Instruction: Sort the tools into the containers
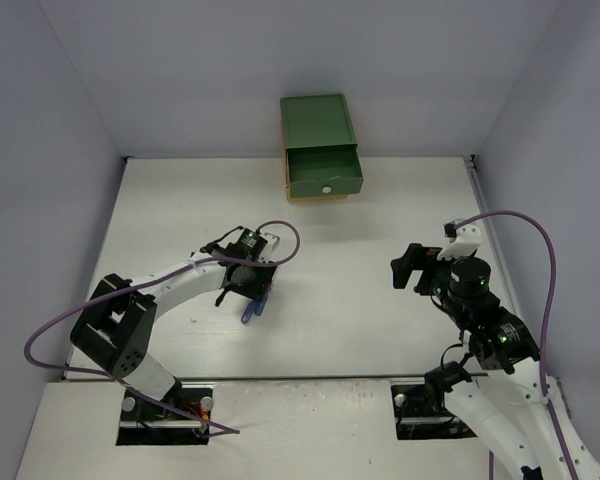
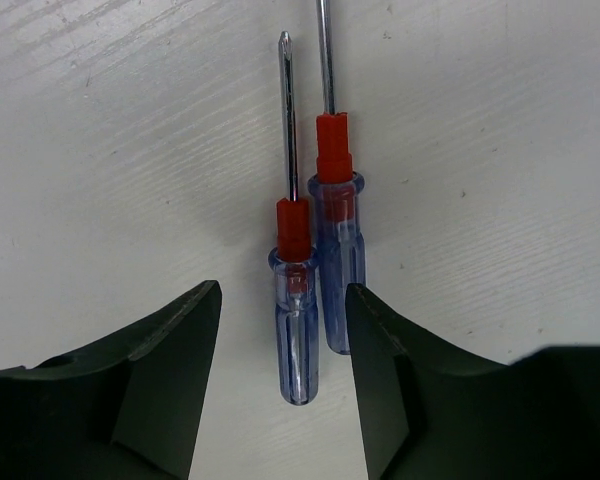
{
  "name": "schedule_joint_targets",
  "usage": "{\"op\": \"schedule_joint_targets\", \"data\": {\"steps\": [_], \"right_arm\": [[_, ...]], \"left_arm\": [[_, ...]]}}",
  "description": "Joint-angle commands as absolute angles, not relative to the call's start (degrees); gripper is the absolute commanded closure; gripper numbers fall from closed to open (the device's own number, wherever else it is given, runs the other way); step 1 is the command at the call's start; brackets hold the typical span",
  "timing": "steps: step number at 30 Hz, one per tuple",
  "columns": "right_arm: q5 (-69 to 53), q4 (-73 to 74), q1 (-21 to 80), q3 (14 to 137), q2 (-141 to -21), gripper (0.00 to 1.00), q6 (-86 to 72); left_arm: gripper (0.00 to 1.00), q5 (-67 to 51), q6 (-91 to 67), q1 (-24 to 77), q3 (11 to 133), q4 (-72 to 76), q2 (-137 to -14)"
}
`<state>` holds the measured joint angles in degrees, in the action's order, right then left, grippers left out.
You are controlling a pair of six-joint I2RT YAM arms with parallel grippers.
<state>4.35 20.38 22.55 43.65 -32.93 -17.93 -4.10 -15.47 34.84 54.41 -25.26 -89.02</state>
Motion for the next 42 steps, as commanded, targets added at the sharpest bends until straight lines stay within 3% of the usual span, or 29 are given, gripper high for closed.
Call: {"op": "schedule_joint_targets", "data": {"steps": [1, 18, 27, 33, 42], "right_arm": [[3.95, 16.27, 22.85, 43.62, -33.62, 0.12, -17.69], [3.95, 16.08, 22.85, 43.22, -34.26, 0.12, -16.96], [4.46, 16.0, 22.85, 43.11, -33.44, 0.11, -17.05], [4.87, 16.0, 22.85, 43.86, -33.08, 0.12, -16.86], [5.44, 16.0, 22.85, 44.03, -32.87, 0.12, -16.79]], "left_arm": [[0.52, -3.49, -16.52, 33.59, 53.96, -22.57, -88.27], [0.66, -3.25, -17.75, 33.05, 51.5, -21.11, -89.7], [1.0, -0.59, -14.06, 33.05, 58.48, -25.7, -87.4], [1.0, 4.17, -5.97, 33.05, 70.15, -30.62, -83.51], [1.0, 7.1, 10.07, 33.13, 92.46, -25.27, -86.5]]}}
